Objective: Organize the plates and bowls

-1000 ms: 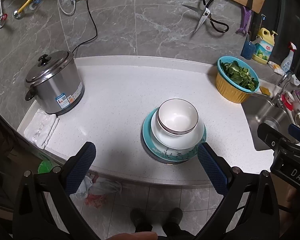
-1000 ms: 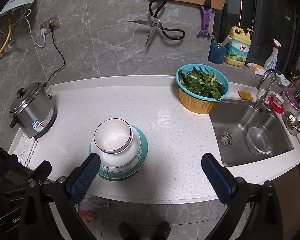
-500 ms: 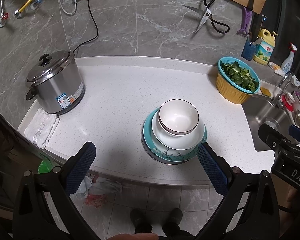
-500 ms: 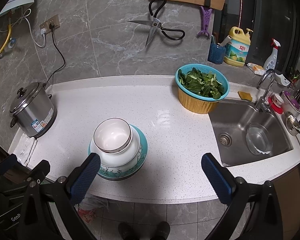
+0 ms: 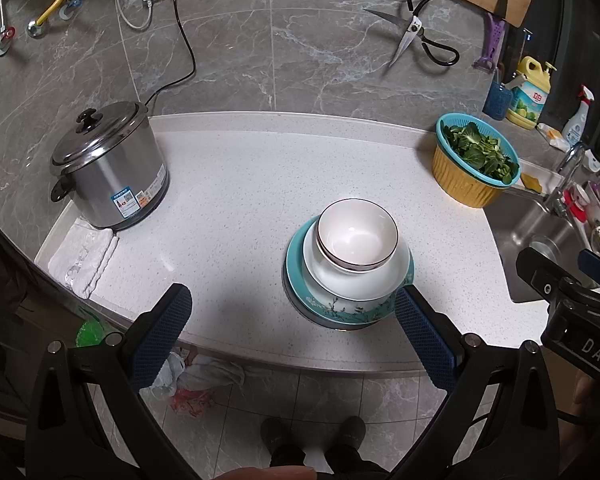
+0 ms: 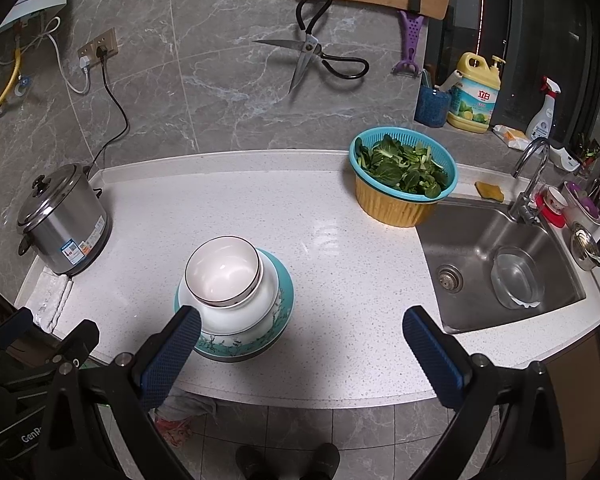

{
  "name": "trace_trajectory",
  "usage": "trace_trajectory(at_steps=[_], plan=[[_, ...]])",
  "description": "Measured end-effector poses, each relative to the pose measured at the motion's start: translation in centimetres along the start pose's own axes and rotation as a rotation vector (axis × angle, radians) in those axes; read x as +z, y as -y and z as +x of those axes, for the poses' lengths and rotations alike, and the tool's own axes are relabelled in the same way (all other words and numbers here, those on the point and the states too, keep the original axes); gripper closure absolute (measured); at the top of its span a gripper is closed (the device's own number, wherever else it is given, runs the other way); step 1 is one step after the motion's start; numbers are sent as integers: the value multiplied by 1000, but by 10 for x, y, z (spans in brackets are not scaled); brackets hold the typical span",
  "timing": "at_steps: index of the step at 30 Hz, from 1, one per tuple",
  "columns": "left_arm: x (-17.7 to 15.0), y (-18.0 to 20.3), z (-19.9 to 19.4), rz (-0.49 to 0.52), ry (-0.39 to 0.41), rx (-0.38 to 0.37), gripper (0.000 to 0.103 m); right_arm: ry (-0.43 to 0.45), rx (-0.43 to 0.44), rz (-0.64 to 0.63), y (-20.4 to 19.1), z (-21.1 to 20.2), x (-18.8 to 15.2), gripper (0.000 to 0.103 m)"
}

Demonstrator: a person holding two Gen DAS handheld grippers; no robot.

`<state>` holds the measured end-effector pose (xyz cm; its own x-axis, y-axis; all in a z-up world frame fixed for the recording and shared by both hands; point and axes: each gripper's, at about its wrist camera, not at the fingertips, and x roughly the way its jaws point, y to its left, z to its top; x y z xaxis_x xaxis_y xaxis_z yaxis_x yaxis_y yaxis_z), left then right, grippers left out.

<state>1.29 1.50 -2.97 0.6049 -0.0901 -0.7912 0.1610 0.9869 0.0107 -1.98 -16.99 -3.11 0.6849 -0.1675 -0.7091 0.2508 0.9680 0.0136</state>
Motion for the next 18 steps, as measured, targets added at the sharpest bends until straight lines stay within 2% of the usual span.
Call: trace_trajectory(at_steps=[18], plan=[[5,0,4,-3,3,-1,0,-5,-1,2,3,2,0,0]])
